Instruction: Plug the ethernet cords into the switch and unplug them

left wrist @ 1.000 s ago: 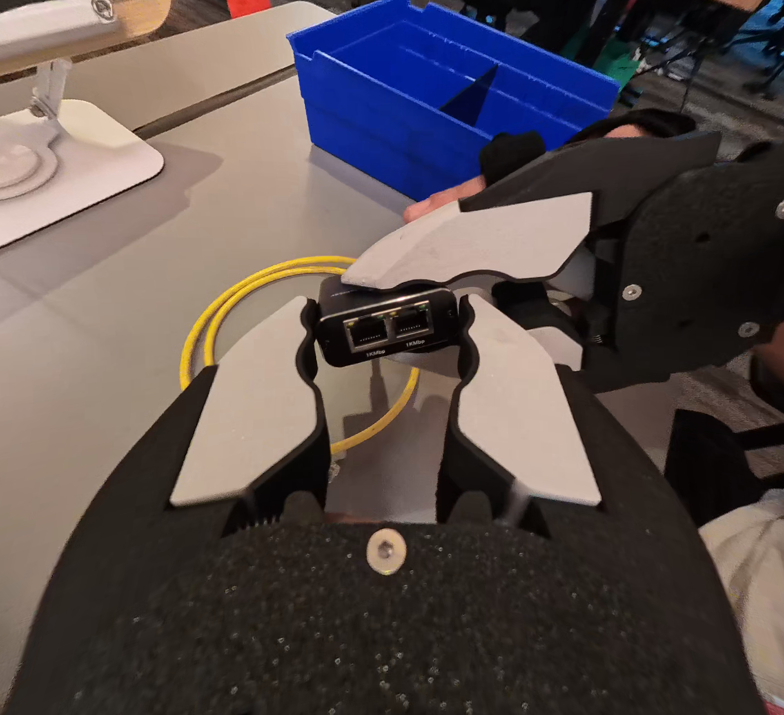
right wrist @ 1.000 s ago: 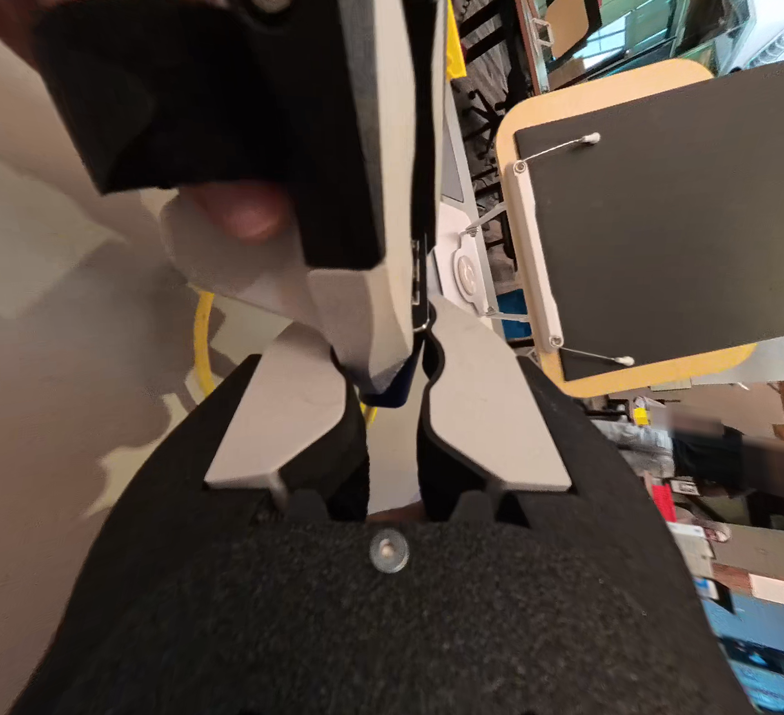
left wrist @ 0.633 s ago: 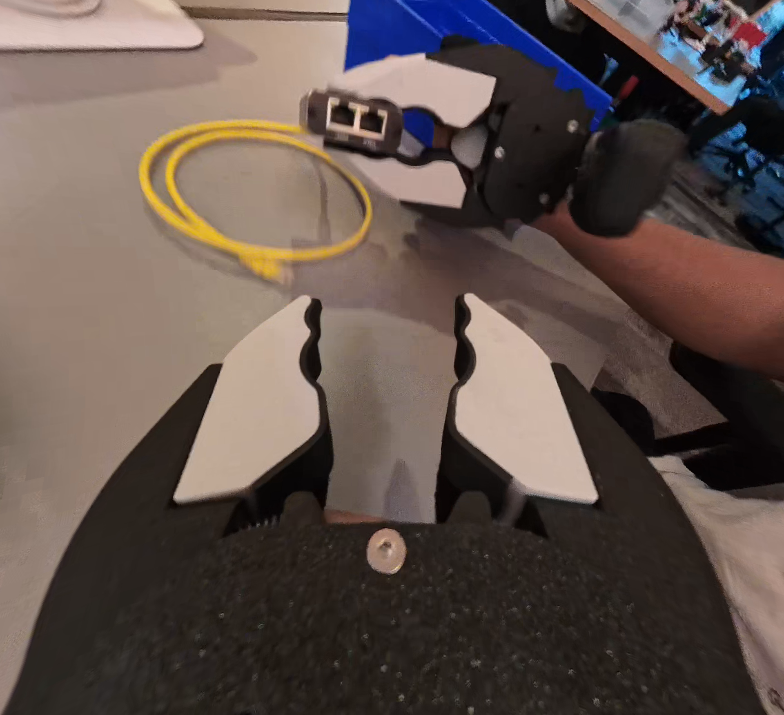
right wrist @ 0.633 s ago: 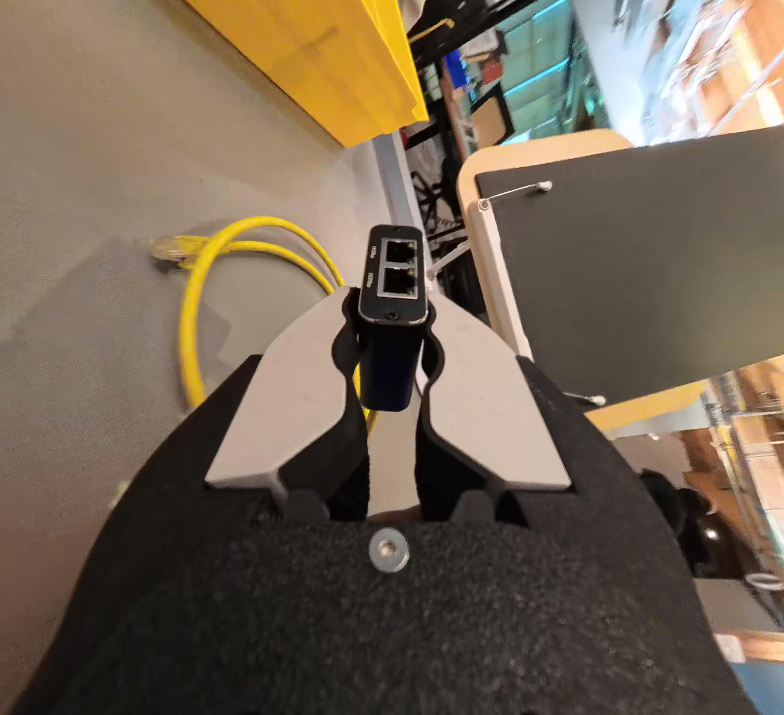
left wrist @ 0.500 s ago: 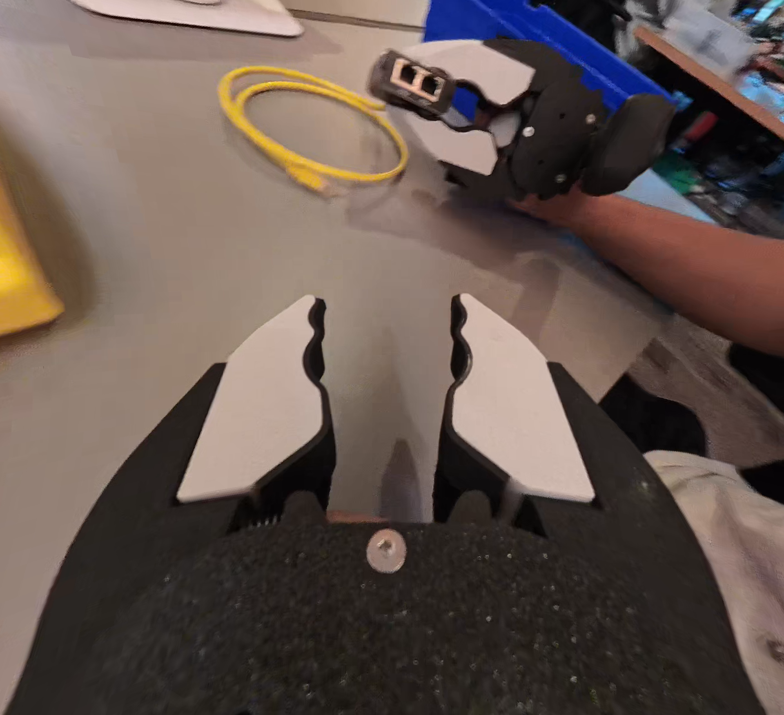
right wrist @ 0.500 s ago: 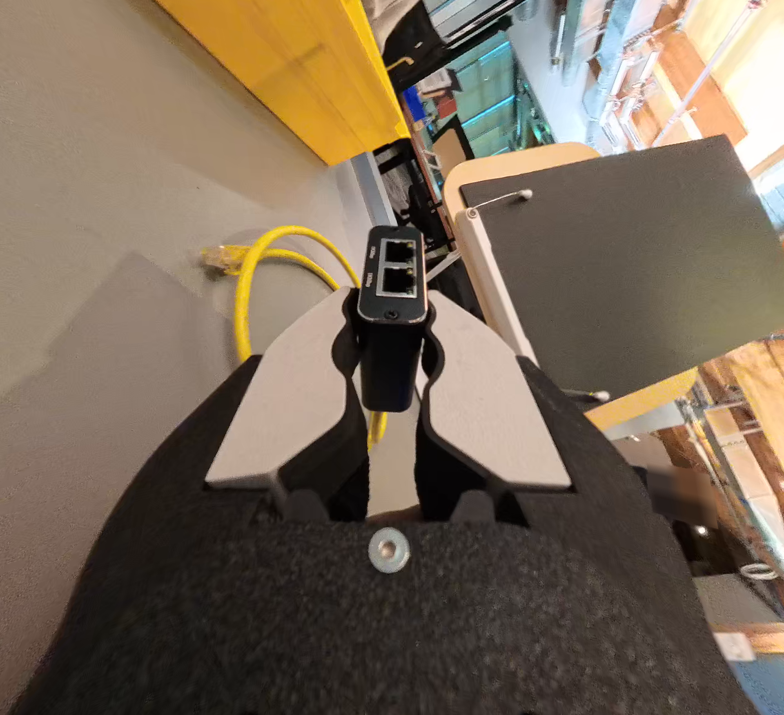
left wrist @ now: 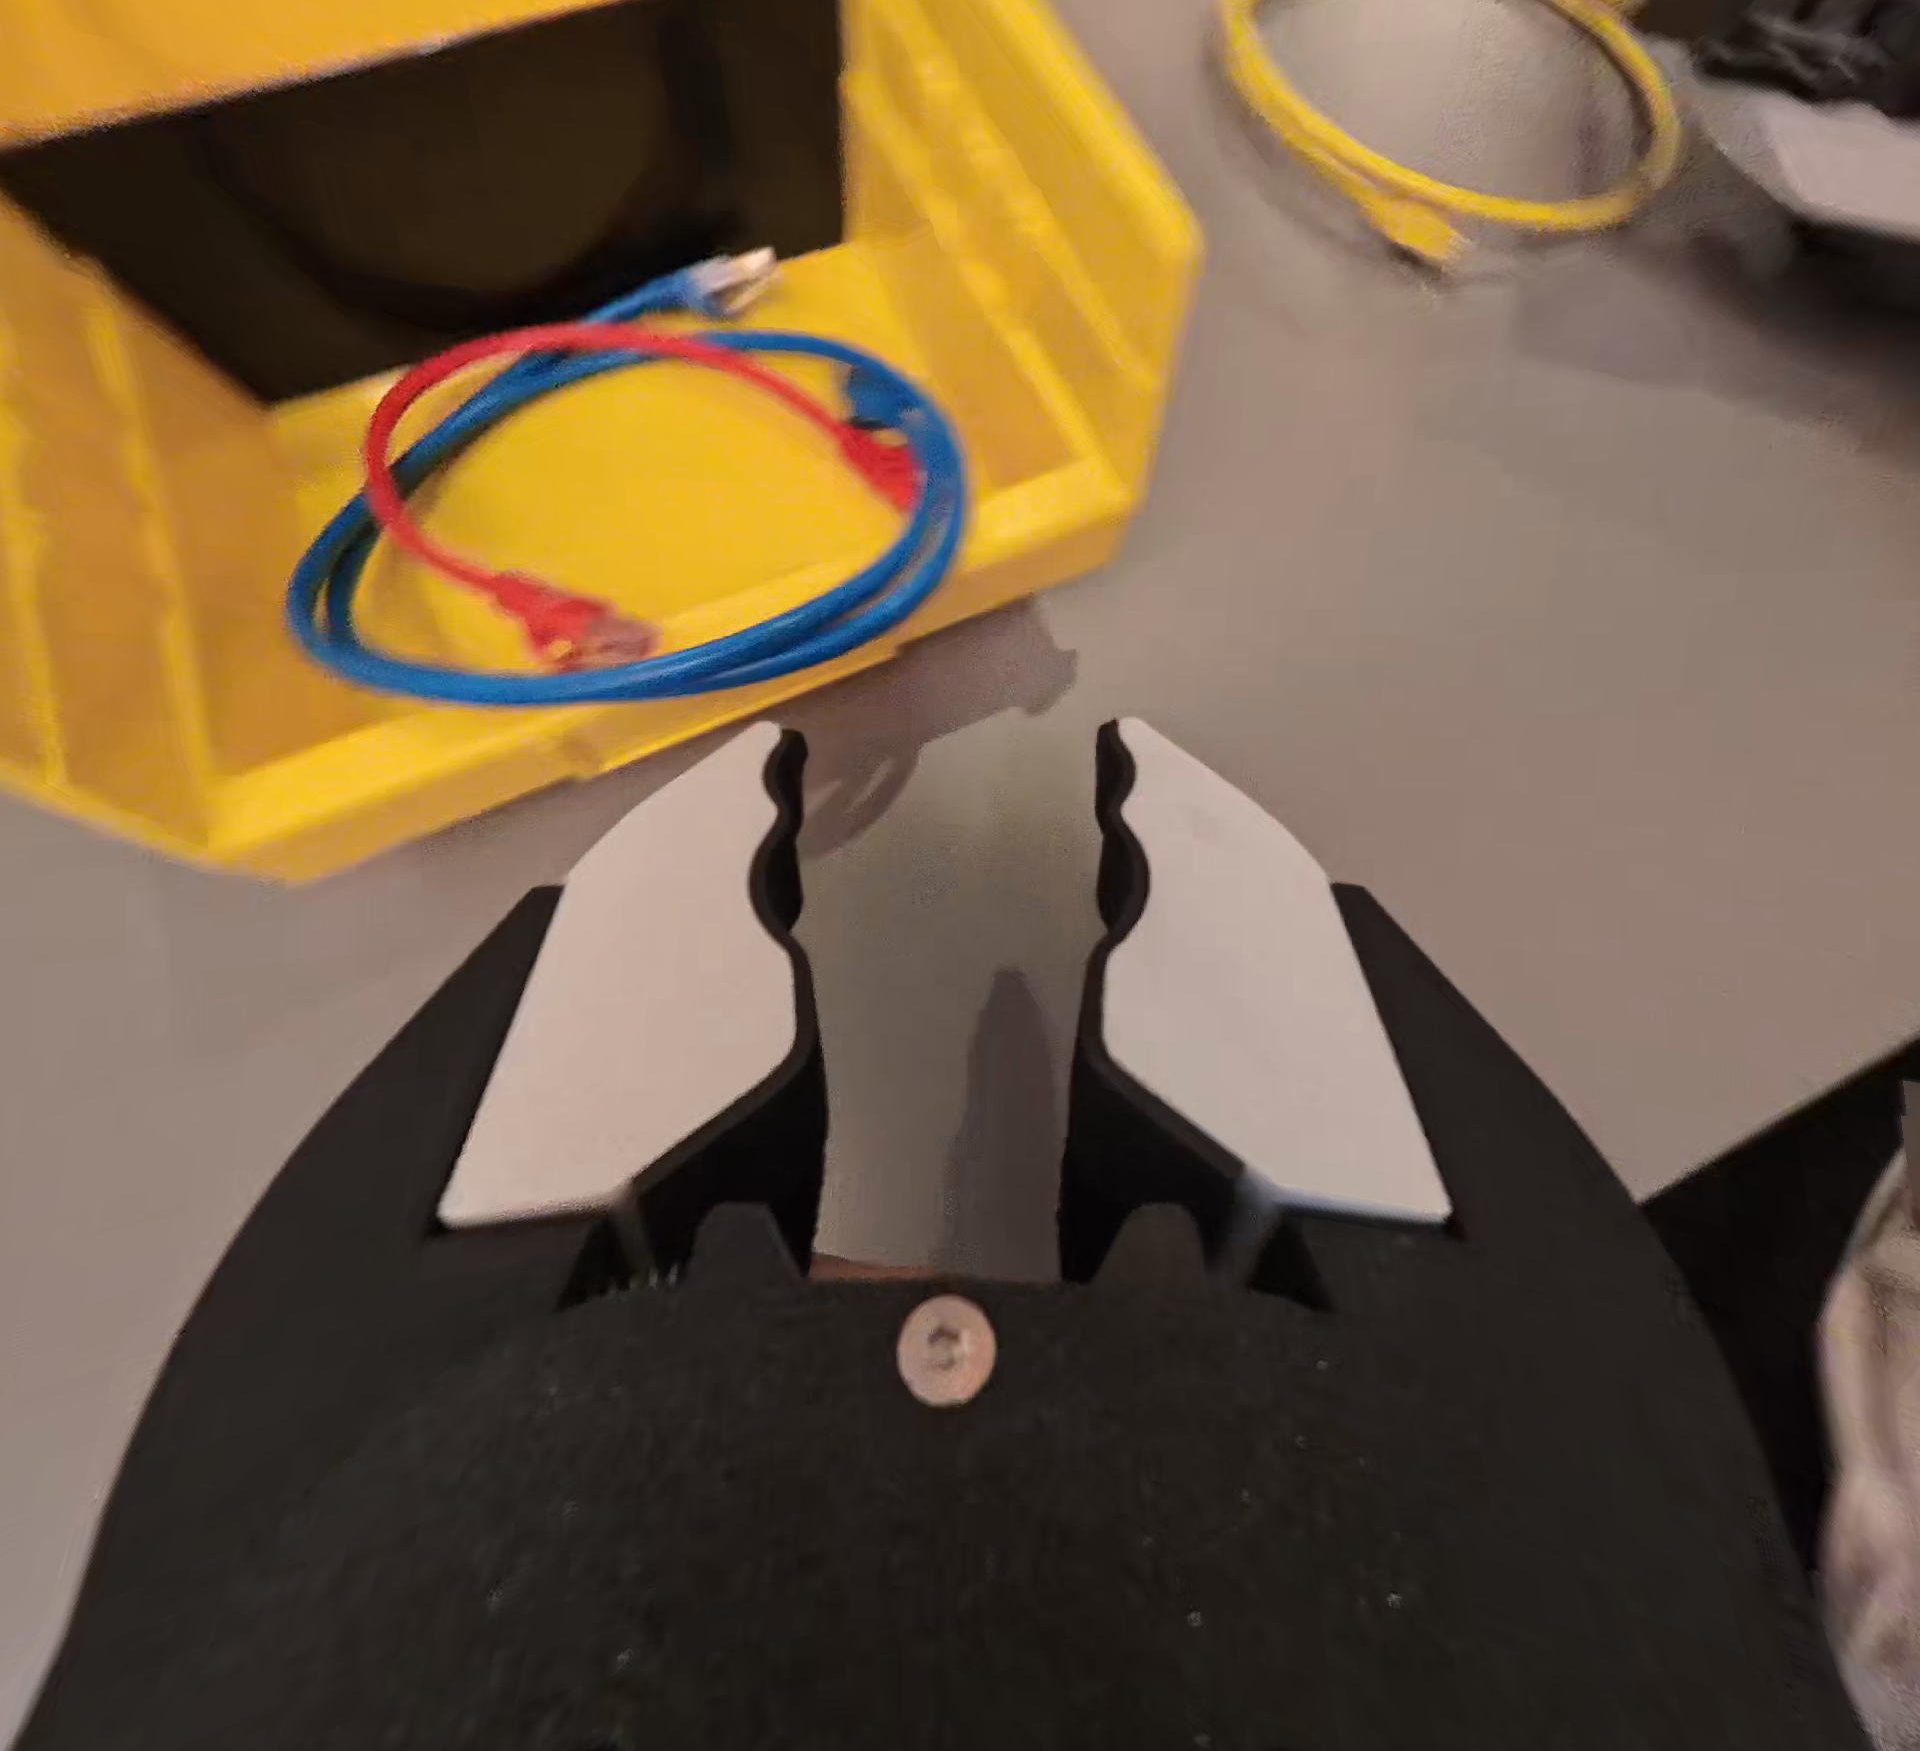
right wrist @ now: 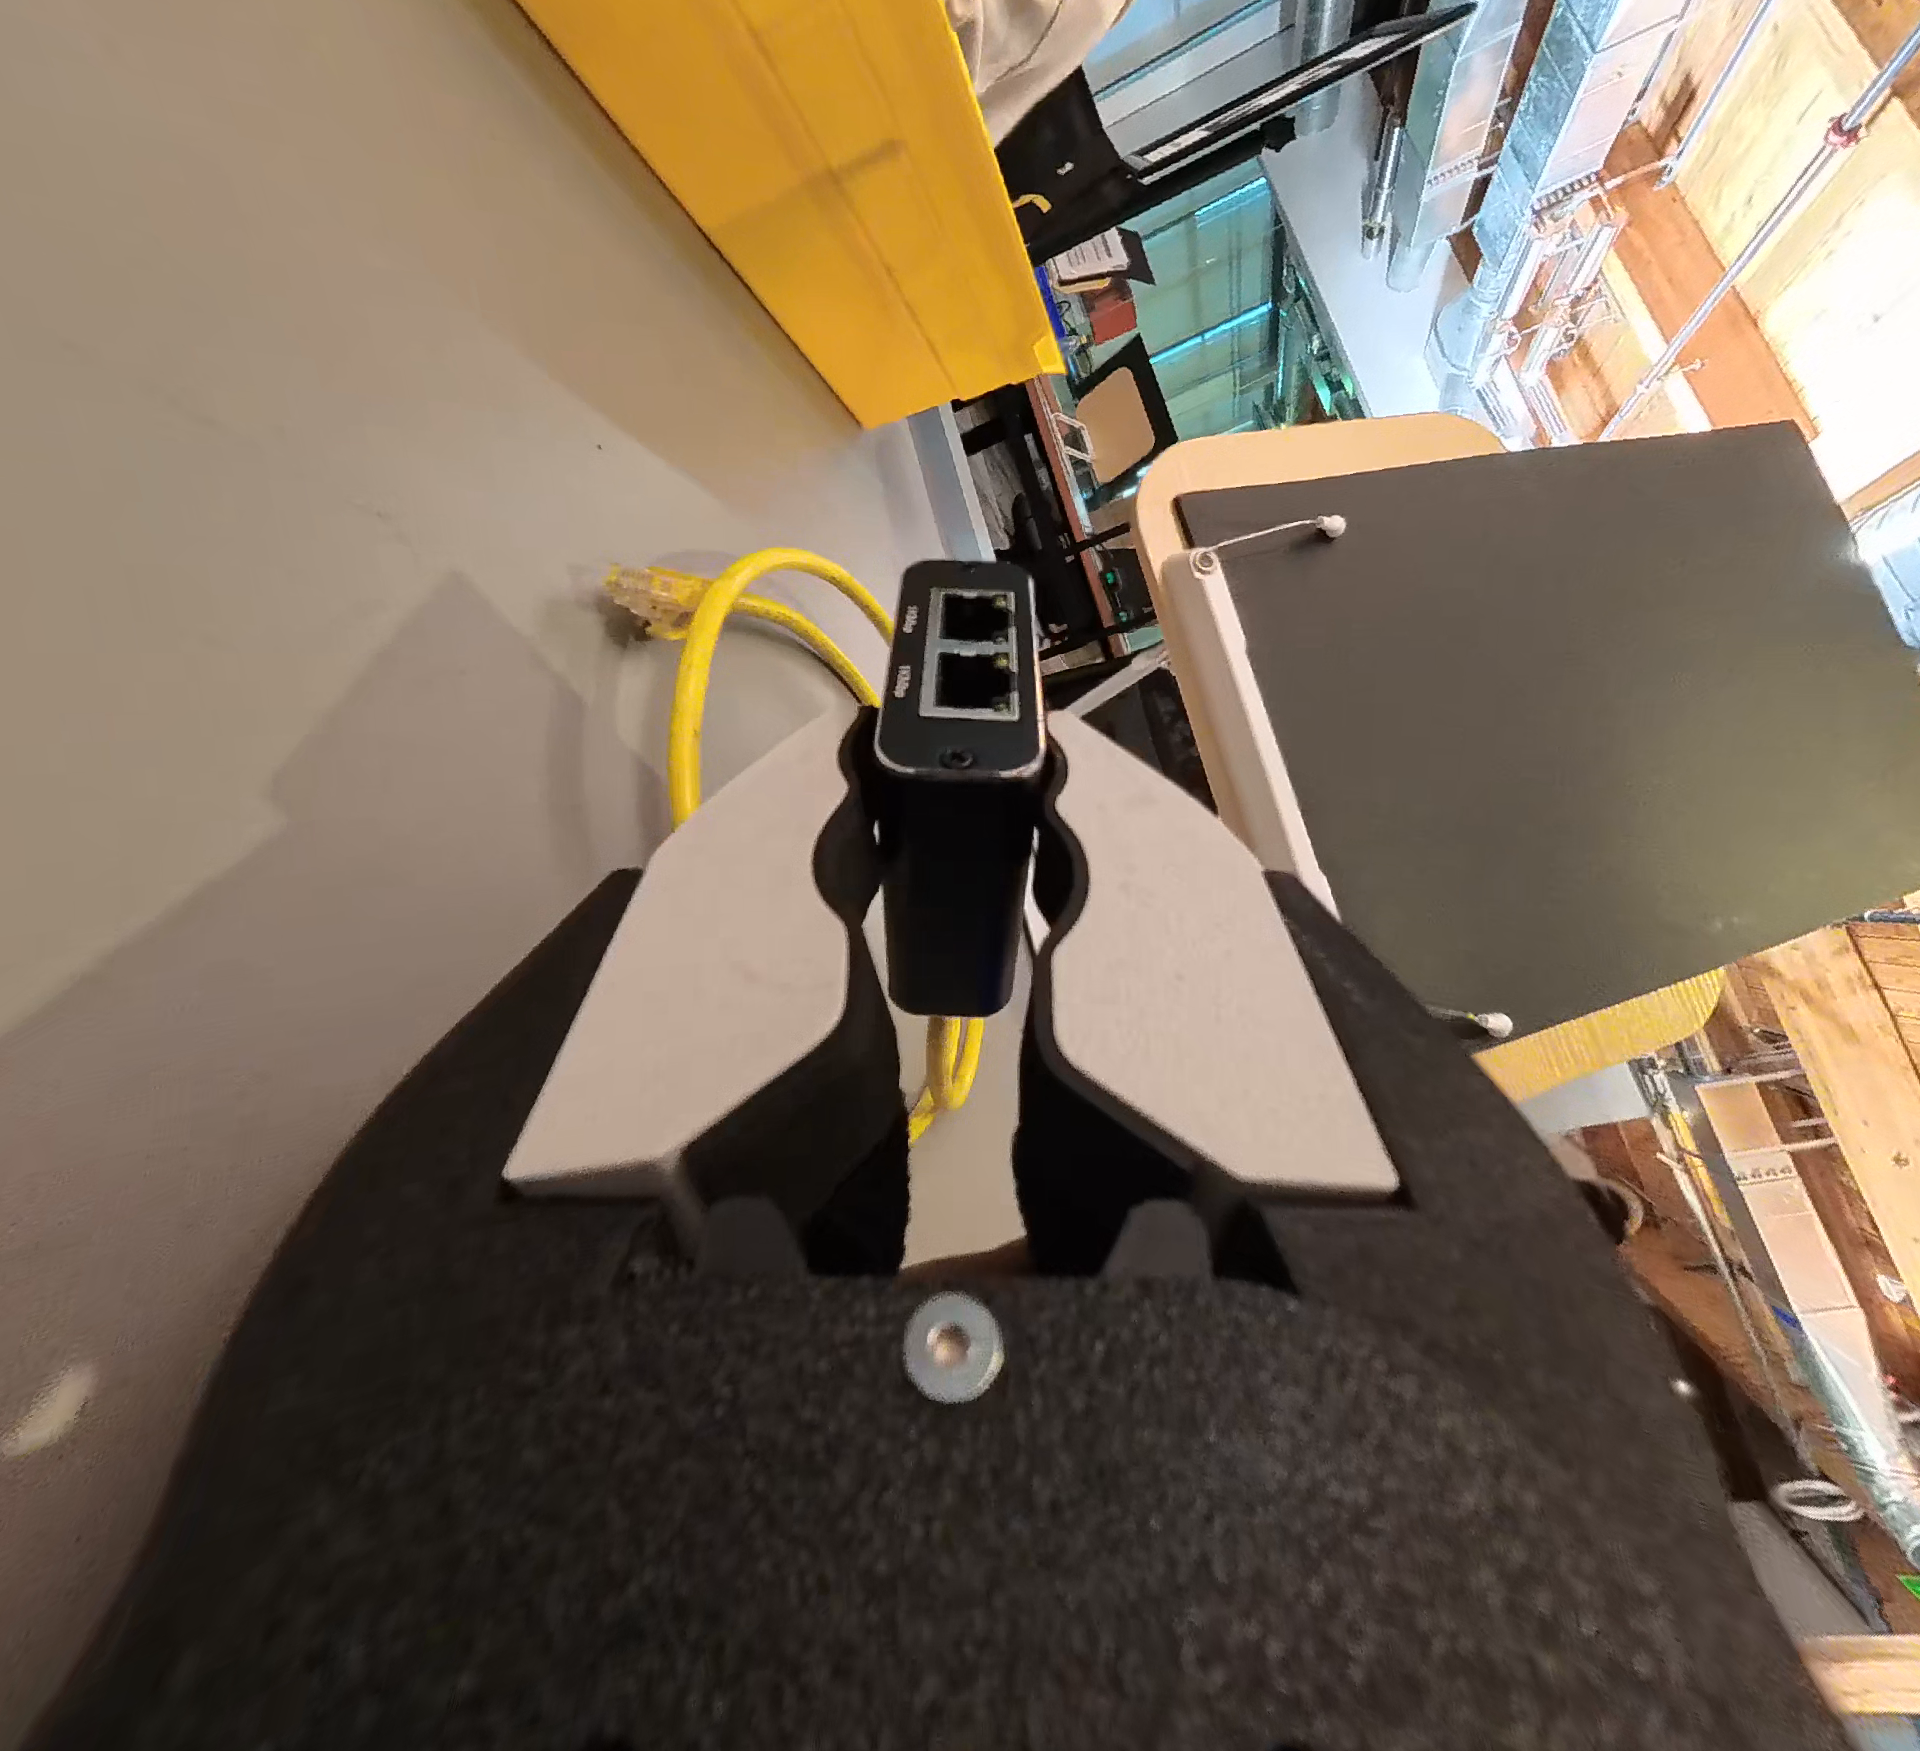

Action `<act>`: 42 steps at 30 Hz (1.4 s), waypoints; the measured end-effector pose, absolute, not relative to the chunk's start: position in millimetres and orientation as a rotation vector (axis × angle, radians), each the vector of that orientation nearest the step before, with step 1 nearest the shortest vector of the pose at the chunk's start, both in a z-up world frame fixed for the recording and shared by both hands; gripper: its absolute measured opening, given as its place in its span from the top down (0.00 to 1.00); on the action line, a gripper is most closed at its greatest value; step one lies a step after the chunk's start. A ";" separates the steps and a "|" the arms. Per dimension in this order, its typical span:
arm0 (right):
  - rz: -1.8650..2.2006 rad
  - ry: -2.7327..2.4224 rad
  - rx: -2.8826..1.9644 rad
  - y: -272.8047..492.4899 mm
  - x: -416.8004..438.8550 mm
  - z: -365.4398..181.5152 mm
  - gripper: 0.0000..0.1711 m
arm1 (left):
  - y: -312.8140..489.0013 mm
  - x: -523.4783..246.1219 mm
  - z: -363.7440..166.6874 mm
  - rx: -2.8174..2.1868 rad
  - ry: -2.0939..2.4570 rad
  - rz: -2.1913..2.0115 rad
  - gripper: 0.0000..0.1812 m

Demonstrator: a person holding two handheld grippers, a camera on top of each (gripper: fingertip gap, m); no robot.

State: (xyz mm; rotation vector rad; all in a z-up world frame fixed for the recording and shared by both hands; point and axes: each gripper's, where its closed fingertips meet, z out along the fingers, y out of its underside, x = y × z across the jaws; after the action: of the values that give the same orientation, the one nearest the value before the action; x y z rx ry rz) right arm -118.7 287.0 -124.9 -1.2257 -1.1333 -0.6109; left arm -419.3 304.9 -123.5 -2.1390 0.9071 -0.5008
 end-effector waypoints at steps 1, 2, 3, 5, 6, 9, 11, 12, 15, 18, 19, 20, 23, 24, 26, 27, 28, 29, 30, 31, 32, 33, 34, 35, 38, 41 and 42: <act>-0.604 -1.125 -1.235 287.5 -117.4 -124.5 0.85 | 313.4 -423.3 -123.4 -2.194 0.768 -0.574 0.68; -0.597 -1.119 -1.245 288.1 -116.1 -124.4 0.85 | 318.2 -421.5 -121.1 -2.215 0.615 -0.701 0.65; -0.594 -1.113 -1.250 288.5 -115.1 -124.0 0.85 | 320.2 -416.4 -117.9 -2.205 0.487 -0.840 0.63; -0.578 -1.103 -1.259 288.9 -114.2 -123.1 0.85 | 330.6 -417.0 -122.2 -2.205 0.250 -0.913 0.62; -0.571 -1.098 -1.264 289.2 -113.8 -122.9 0.85 | 335.5 -417.8 -125.1 -2.199 0.163 -0.918 0.62; -0.552 -1.088 -1.277 289.7 -112.5 -122.3 0.85 | 347.5 -419.0 -132.4 -2.180 -0.036 -0.966 0.65; -0.536 -1.078 -1.283 289.5 -111.7 -121.2 0.85 | 352.0 -418.9 -137.0 -2.181 -0.116 -1.023 0.73; -0.525 -1.074 -1.285 289.6 -111.4 -120.6 0.85 | 353.9 -420.1 -136.5 -2.159 -0.149 -1.053 0.81; -0.495 -1.055 -1.296 290.4 -109.7 -118.6 0.85 | 351.6 -420.5 -128.1 -2.102 -0.198 -1.123 0.89; -0.477 -1.041 -1.308 291.3 -107.7 -117.8 0.85 | 348.3 -419.2 -116.1 -2.079 -0.121 -1.046 0.91; -0.473 -1.040 -1.311 291.5 -107.6 -117.9 0.85 | 347.9 -416.2 -107.7 -2.051 -0.083 -1.042 0.92; -0.471 -1.040 -1.313 291.6 -107.5 -118.1 0.85 | 347.4 -413.3 -99.7 -2.030 -0.031 -1.015 0.92; -0.473 -1.041 -1.313 291.7 -107.5 -118.4 0.85 | 344.8 -404.8 -72.9 -1.970 0.180 -0.861 0.94; -0.475 -1.041 -1.313 291.6 -107.4 -118.2 0.85 | 343.6 -402.4 -64.2 -1.954 0.255 -0.792 0.94; -0.476 -1.040 -1.313 291.7 -107.3 -118.2 0.85 | 338.0 -392.8 -41.0 -1.885 0.398 -0.702 0.94; -0.478 -1.040 -1.312 291.8 -107.2 -118.0 0.85 | 333.8 -387.5 -30.4 -1.859 0.463 -0.660 0.94; -0.479 -1.038 -1.312 291.9 -107.1 -117.7 0.85 | 328.5 -381.9 -20.2 -1.831 0.533 -0.606 0.94; -0.479 -1.036 -1.312 291.9 -106.9 -117.5 0.85 | 321.6 -375.3 -10.0 -1.792 0.609 -0.550 0.94; -0.481 -1.033 -1.311 292.0 -106.5 -116.9 0.85 | 313.1 -367.8 -0.8 -1.752 0.685 -0.498 0.94; -0.480 -1.028 -1.311 292.1 -106.1 -116.3 0.85 | 303.9 -359.9 5.9 -1.719 0.756 -0.447 0.94; -0.478 -1.026 -1.314 292.3 -105.7 -116.4 0.85 | 294.9 -352.4 10.4 -1.692 0.819 -0.401 0.94; -0.480 -1.023 -1.315 292.6 -105.1 -116.0 0.85 | 285.4 -344.5 14.1 -1.663 0.874 -0.366 0.94; -0.479 -1.020 -1.315 292.8 -104.8 -115.6 0.85 | 276.7 -337.5 17.2 -1.636 0.911 -0.341 0.94; -0.475 -1.018 -1.317 292.8 -104.7 -115.4 0.85 | 267.7 -330.0 20.0 -1.608 0.945 -0.324 0.94; -0.473 -1.010 -1.317 293.1 -103.8 -114.6 0.85 | 230.8 -295.3 15.9 -1.491 1.121 -0.323 0.95; -0.463 -0.991 -1.320 293.4 -102.1 -112.0 0.85 | 190.9 -265.4 -18.4 -1.374 1.381 -0.279 0.94; -0.459 -0.983 -1.322 293.5 -100.9 -111.3 0.85 | 178.3 -259.7 -34.0 -1.316 1.475 -0.255 0.95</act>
State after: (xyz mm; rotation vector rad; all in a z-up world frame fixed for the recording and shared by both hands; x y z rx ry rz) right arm -100.9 293.5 -111.3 -1.3225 -0.9831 -0.4591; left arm -259.7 178.3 -34.0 -1.3163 1.4745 -0.2549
